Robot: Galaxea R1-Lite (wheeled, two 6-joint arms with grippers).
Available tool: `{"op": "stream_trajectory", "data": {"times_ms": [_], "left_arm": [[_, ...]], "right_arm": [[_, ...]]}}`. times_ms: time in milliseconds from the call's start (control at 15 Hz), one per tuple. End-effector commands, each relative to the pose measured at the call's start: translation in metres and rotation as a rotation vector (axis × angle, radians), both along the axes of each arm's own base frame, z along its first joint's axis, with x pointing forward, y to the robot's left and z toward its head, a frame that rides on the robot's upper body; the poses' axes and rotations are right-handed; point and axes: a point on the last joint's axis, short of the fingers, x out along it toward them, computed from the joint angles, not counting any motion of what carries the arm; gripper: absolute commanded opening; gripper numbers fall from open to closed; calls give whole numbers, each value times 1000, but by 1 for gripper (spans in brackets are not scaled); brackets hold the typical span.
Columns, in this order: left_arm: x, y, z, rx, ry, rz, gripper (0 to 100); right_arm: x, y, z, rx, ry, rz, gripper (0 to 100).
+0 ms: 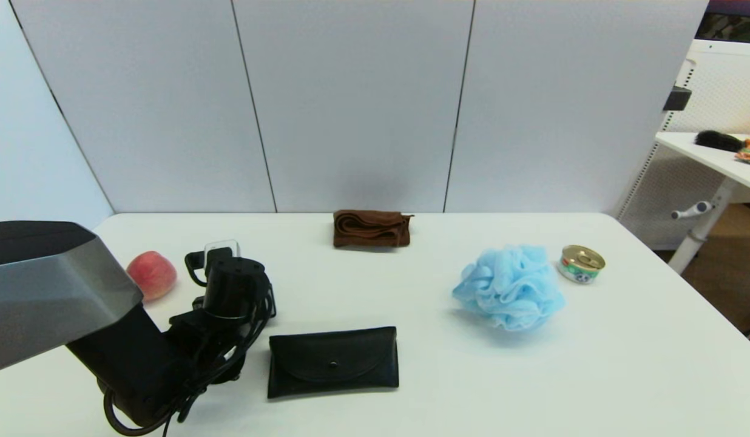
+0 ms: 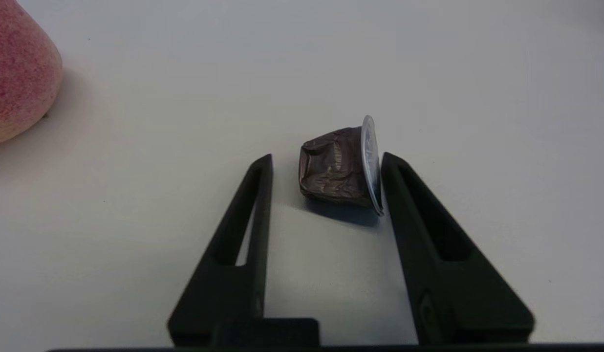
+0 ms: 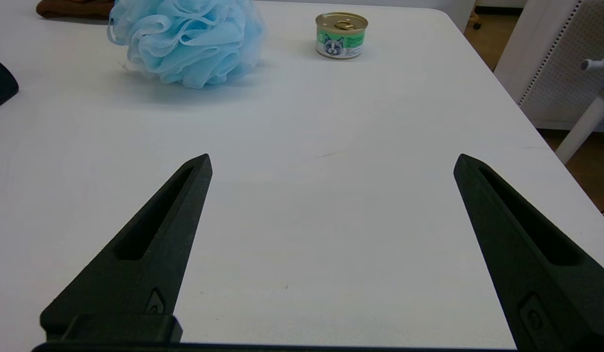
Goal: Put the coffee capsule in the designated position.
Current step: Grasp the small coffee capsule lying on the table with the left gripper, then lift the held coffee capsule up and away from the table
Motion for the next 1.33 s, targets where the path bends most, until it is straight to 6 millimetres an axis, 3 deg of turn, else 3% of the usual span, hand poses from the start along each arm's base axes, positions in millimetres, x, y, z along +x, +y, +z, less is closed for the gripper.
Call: {"op": "stream_trajectory", "data": {"times_ms": [67, 400, 867, 1067, 1333], "left_arm": [[1, 0, 1, -4, -9, 5, 0], [-4, 2, 14, -11, -33, -3, 0], [-37, 23, 80, 24, -105, -28, 0], [-42, 49, 108, 71, -148, 21, 0], [-24, 86, 133, 118, -161, 31, 0]], "right_arm": [[0, 0, 0, -1, 2, 1, 100], [0, 0, 0, -1, 2, 1, 100], [0, 0, 0, -1, 2, 1, 100], [0, 0, 0, -1, 2, 1, 100], [0, 0, 0, -1, 2, 1, 100]]}}
